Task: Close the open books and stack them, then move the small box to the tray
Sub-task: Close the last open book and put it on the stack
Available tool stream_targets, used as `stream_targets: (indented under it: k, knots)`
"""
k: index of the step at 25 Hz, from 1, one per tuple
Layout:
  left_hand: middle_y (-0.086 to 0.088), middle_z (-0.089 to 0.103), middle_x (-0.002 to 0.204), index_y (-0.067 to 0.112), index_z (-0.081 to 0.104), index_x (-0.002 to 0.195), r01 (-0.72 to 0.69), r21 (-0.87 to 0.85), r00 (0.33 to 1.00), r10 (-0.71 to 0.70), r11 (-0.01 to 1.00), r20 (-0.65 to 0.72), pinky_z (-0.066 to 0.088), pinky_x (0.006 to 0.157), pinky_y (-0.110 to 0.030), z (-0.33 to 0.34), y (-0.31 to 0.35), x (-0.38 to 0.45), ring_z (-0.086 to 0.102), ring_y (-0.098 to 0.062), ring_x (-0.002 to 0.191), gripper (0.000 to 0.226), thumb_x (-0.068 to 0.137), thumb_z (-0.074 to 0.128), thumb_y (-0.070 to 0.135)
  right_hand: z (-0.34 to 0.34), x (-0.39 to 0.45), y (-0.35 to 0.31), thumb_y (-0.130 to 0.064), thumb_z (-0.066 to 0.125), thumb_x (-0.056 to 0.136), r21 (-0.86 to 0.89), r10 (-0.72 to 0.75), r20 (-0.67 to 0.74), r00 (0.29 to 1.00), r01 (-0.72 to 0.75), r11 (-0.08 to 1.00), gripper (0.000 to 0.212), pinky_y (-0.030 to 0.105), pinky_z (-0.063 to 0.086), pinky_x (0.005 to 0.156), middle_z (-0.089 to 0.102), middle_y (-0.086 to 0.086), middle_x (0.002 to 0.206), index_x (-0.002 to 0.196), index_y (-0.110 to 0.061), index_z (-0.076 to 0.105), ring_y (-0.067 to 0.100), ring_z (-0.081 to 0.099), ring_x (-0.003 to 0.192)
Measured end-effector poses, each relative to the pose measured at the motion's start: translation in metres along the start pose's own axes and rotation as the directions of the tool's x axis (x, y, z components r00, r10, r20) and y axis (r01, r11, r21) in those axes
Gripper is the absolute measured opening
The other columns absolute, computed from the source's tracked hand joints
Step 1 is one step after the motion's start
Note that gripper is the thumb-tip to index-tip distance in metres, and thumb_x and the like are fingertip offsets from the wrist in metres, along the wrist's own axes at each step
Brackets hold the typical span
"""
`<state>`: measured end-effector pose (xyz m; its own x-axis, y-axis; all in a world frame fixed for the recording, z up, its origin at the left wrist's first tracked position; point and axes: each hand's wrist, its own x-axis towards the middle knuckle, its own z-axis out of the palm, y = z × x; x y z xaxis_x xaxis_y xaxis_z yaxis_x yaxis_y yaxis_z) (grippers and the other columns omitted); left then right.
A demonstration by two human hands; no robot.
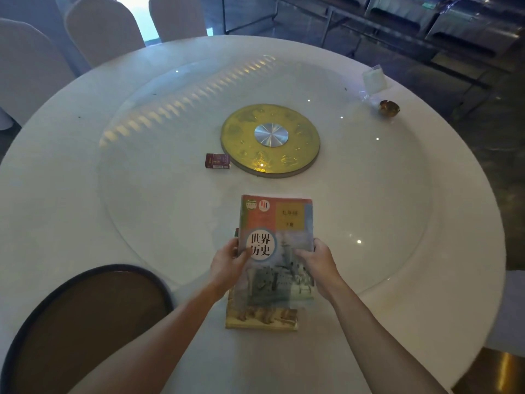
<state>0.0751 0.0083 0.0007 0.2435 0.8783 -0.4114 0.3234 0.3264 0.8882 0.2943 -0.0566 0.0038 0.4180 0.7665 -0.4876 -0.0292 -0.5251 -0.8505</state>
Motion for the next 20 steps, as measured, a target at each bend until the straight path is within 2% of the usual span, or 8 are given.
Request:
stream_targets:
  k: [4, 6, 8, 10, 13, 16, 18, 20]
  knots:
    - [-0.007, 0.076, 0.106, 0.017, 0.072, 0.116, 0.127, 0.124, 0.991, -0.123, 0.984, -0.044, 0.054, 0.065, -0.024, 0.002, -0.03, -0.003, 0.071, -0.019, 0.091, 0.024, 0.092, 0.069, 0.019, 0.008, -0.001, 0.026, -0.007, 0.061, 0.093, -0.096, 0.116, 0.02, 0.993, -0.114, 0.989, 0.023, 0.033, 0.056, 0.069, 0.079, 0.003, 0.103, 0.109, -0.014, 0.076, 0.019, 0.072, 0.088]
    - [-0.008, 0.077, 0.104, 0.015, 0.072, 0.113, 0.186, 0.128, 0.982, -0.178, 0.974, -0.068, 0.057, 0.065, -0.027, 0.003, -0.043, -0.006, 0.073, -0.019, 0.089, 0.024, 0.09, 0.07, 0.014, 0.013, -0.002, 0.038, -0.008, 0.059, 0.092, -0.163, 0.168, 0.024, 0.986, -0.161, 0.973, 0.009, 0.034, 0.045, 0.068, 0.07, 0.005, 0.089, 0.091, -0.008, 0.068, 0.022, 0.06, 0.074]
    - [-0.008, 0.078, 0.099, 0.013, 0.072, 0.112, 0.234, 0.141, 0.971, -0.225, 0.962, -0.082, 0.06, 0.065, -0.031, 0.003, -0.05, -0.007, 0.074, -0.019, 0.085, 0.028, 0.087, 0.066, 0.004, 0.018, -0.002, 0.047, -0.009, 0.057, 0.092, -0.204, 0.212, 0.017, 0.977, -0.204, 0.957, 0.014, 0.037, 0.034, 0.066, 0.053, 0.015, 0.074, 0.078, -0.007, 0.055, 0.028, 0.048, 0.062]
    - [-0.006, 0.078, 0.097, 0.014, 0.073, 0.112, 0.243, 0.191, 0.97, -0.233, 0.951, -0.072, 0.063, 0.071, -0.036, 0.001, -0.058, -0.004, 0.075, -0.021, 0.087, 0.036, 0.083, 0.059, -0.004, 0.023, -0.002, 0.056, -0.015, 0.057, 0.093, -0.227, 0.204, 0.0, 0.979, -0.199, 0.953, 0.019, 0.035, 0.038, 0.063, 0.062, 0.028, 0.083, 0.093, 0.003, 0.064, 0.043, 0.061, 0.071]
    - [-0.006, 0.079, 0.103, 0.014, 0.074, 0.115, 0.209, 0.284, 0.978, -0.199, 0.936, -0.067, 0.063, 0.076, -0.037, -0.001, -0.063, -0.002, 0.073, -0.019, 0.089, 0.043, 0.082, 0.057, -0.005, 0.026, -0.005, 0.062, -0.021, 0.055, 0.093, -0.305, 0.14, -0.034, 0.99, -0.143, 0.941, 0.026, 0.031, 0.04, 0.058, 0.063, 0.011, 0.077, 0.102, -0.001, 0.069, 0.027, 0.056, 0.063]
    - [-0.007, 0.07, 0.107, 0.017, 0.067, 0.131, 0.167, 0.359, 0.986, -0.157, 0.918, -0.056, 0.055, 0.055, -0.019, -0.002, -0.062, -0.002, 0.063, -0.012, 0.078, 0.05, 0.087, 0.057, -0.005, 0.023, -0.007, 0.061, -0.026, 0.054, 0.097, -0.383, 0.159, -0.043, 0.986, -0.163, 0.909, 0.027, 0.027, 0.04, 0.054, 0.061, 0.001, 0.075, 0.086, -0.006, 0.069, 0.019, 0.054, 0.063]
    - [-0.004, 0.067, 0.106, 0.018, 0.062, 0.137, 0.156, 0.348, 0.987, -0.157, 0.924, -0.027, 0.048, 0.05, -0.016, -0.001, -0.064, -0.001, 0.06, -0.005, 0.073, 0.052, 0.09, 0.055, -0.003, 0.021, -0.008, 0.066, -0.021, 0.052, 0.1, -0.413, 0.227, -0.043, 0.973, -0.225, 0.883, 0.035, 0.026, 0.032, 0.048, 0.047, -0.002, 0.062, 0.066, -0.013, 0.051, 0.015, 0.043, 0.053]
    - [-0.003, 0.072, 0.107, 0.017, 0.065, 0.132, 0.178, 0.325, 0.983, -0.184, 0.929, -0.013, 0.05, 0.05, -0.018, 0.0, -0.067, 0.0, 0.065, -0.008, 0.076, 0.046, 0.091, 0.054, 0.0, 0.022, -0.007, 0.072, -0.013, 0.047, 0.1, -0.445, 0.245, -0.068, 0.967, -0.249, 0.86, 0.04, 0.028, 0.024, 0.05, 0.036, -0.004, 0.057, 0.062, -0.019, 0.034, 0.015, 0.032, 0.05]
